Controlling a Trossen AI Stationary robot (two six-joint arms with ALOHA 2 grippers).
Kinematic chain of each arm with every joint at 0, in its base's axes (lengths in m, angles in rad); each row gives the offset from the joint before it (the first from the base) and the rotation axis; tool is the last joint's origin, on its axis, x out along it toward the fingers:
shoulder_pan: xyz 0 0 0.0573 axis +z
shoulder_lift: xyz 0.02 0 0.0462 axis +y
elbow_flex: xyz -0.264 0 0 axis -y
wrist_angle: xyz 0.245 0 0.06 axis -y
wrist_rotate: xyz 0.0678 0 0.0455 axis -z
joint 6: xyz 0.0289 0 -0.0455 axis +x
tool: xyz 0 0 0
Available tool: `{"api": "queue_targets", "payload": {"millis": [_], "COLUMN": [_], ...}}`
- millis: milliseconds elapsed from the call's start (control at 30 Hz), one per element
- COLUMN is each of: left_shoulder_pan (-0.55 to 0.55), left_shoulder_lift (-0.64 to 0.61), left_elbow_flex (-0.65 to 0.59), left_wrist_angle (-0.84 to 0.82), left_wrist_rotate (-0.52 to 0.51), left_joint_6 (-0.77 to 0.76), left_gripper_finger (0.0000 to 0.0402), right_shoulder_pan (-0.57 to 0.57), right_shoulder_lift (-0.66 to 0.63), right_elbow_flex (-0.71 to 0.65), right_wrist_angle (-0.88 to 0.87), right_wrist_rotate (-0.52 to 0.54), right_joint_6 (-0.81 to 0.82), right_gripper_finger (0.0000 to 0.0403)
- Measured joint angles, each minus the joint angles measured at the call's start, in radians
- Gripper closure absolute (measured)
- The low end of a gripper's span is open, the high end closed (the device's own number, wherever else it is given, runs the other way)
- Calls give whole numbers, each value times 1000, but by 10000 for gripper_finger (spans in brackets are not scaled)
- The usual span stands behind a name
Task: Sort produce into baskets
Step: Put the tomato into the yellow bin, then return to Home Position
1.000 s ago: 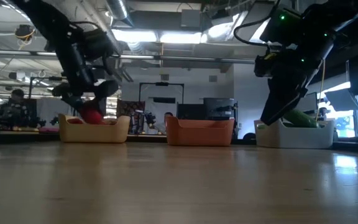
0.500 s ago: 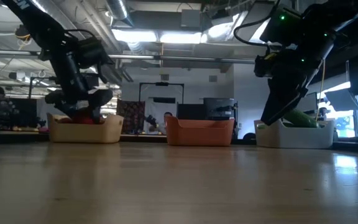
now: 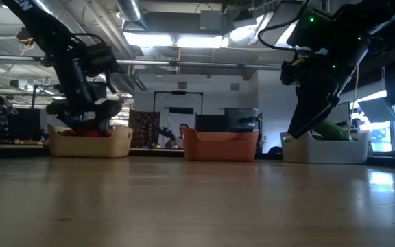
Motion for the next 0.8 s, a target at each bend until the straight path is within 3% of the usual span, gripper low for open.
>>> {"api": "queue_targets", "payload": {"millis": [267,633,800], "left_shoulder_pan": [12,4,-6], "left_shoulder_lift": [0,-82,-136], "left_elbow_flex": [12,161,173], "left_wrist_angle": [-27,-256,-278], "left_wrist_rotate": [36,20,28], "left_joint_6": [23,68,71], "left_gripper_finger": [46,44,47], "right_shoulder_pan": [0,0,0], "right_shoulder_lift": [0,0,0], "right_elbow_flex": [0,0,0], "right_wrist_angle": [0,0,0], "right_wrist_rotate": [0,-2,-7], "right_joint_6": [1,1,1], "right_gripper_finger": [77,77,77]}}
